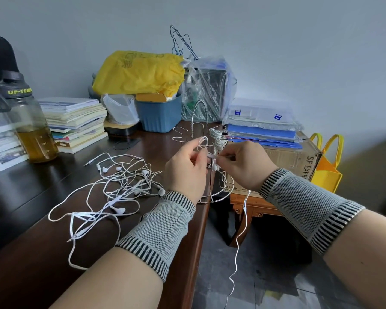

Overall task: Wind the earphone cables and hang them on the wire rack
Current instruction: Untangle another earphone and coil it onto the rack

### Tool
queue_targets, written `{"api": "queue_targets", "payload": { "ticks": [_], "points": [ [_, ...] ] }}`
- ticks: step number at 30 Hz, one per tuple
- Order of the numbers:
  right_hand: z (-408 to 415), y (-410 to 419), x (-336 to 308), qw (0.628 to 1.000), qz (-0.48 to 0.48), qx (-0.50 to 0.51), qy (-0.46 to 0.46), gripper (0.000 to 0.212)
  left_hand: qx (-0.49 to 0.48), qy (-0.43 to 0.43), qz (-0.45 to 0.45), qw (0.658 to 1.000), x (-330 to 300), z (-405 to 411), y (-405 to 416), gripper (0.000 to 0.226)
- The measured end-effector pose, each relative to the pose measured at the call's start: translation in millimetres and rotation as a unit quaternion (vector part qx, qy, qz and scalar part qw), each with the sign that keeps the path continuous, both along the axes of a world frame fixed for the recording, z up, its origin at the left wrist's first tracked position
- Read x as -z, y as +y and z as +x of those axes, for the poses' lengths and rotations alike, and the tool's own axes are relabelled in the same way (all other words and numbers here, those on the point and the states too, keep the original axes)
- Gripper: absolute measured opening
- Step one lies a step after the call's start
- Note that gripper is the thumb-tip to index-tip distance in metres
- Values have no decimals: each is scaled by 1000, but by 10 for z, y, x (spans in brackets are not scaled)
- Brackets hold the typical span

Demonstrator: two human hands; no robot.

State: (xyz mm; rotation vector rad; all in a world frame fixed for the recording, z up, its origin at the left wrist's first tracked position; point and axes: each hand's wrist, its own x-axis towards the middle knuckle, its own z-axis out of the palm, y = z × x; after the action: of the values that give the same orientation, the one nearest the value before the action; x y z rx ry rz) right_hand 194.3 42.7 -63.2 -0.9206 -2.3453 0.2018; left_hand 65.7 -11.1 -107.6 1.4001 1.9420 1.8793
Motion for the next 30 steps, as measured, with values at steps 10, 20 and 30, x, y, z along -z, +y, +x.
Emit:
{"api": "queue_targets", "payload": {
  "ticks": [10,20,30],
  "points": [
    [111,89,81,998,-66,-6,-22,19,-45,59,-52,996,23,47,-35,31],
    [24,47,27,987,56,-4,-152,27,-4,-56,-9,998,119,-41,63,25],
    [11,46,27,977,93,-32,-189,26,-12,-88,-5,996,112,-55,97,12]
  ]
}}
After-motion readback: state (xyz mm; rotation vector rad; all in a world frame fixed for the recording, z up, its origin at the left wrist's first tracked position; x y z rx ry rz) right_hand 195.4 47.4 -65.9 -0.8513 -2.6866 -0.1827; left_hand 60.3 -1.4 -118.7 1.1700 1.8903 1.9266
